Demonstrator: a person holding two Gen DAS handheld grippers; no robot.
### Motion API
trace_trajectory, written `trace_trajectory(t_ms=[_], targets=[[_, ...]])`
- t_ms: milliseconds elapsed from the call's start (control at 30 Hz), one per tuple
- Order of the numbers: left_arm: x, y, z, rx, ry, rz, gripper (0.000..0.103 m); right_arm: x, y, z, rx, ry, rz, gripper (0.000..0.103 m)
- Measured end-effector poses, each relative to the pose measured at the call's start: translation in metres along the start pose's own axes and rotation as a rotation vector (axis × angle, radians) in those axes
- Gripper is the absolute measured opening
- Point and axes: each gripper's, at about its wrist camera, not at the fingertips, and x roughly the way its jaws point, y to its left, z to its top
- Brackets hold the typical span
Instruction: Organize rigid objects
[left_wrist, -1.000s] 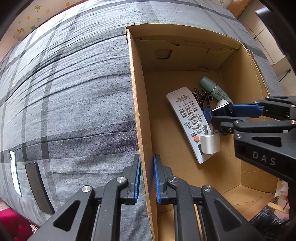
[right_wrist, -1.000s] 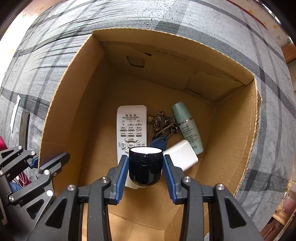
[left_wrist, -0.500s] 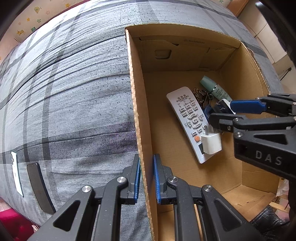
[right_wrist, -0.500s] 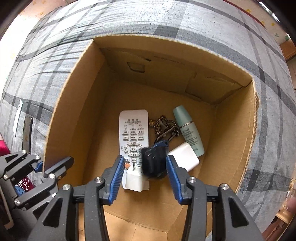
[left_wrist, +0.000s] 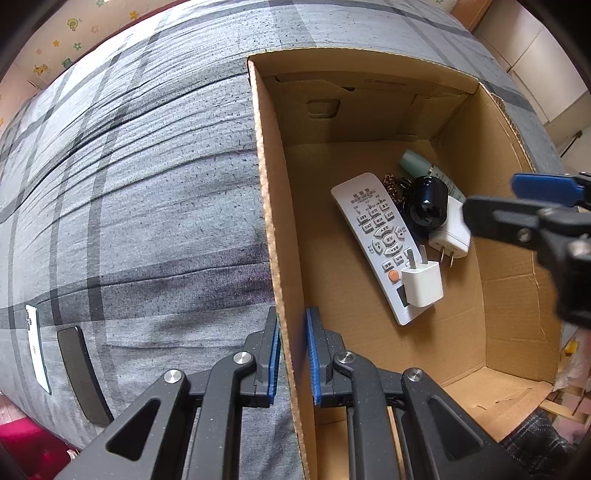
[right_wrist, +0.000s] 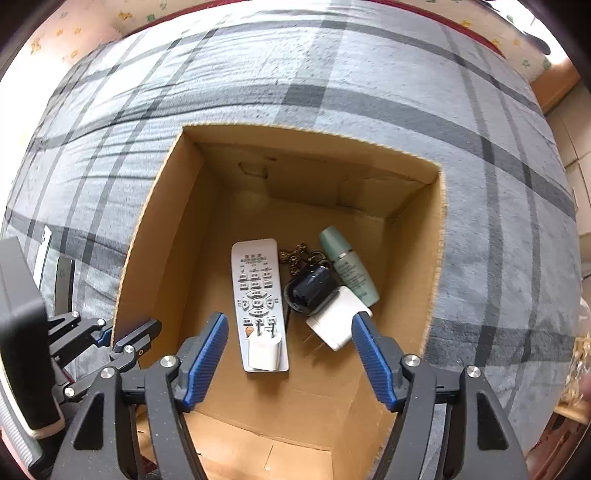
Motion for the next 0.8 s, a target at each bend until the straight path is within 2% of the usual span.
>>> trace_trajectory(t_ms=[200, 400, 733, 767, 800], targets=[[-0.003, -0.004, -0.002, 0.011, -0.007, 0.011, 0.014, -0.022, -0.007, -0.008, 0.046, -0.041, -0.012, 0.083], [-0.005, -0.005, -0.003, 0.01, -0.014, 0.021, 0.014, -0.041, -0.014, -0.018, 0.077, -0.098, -0.012, 0.102], [-0.006, -0.011, -0.003, 0.018, -0.004, 0.051, 0.015, -0.054, -0.021, -0.03, 0.1, -0.137, -0.016, 0.103], [-0.007, -0.012, -0.003, 0.018, -0.002, 0.055, 0.016, -0.055, -0.021, -0.031, 0.102, -0.14, -0.015, 0.103], [-0.009, -0.012, -0.003, 0.021, -0.006, 0.064, 0.023, -0.057, -0.022, -0.033, 0.106, -0.146, -0.017, 0.103]])
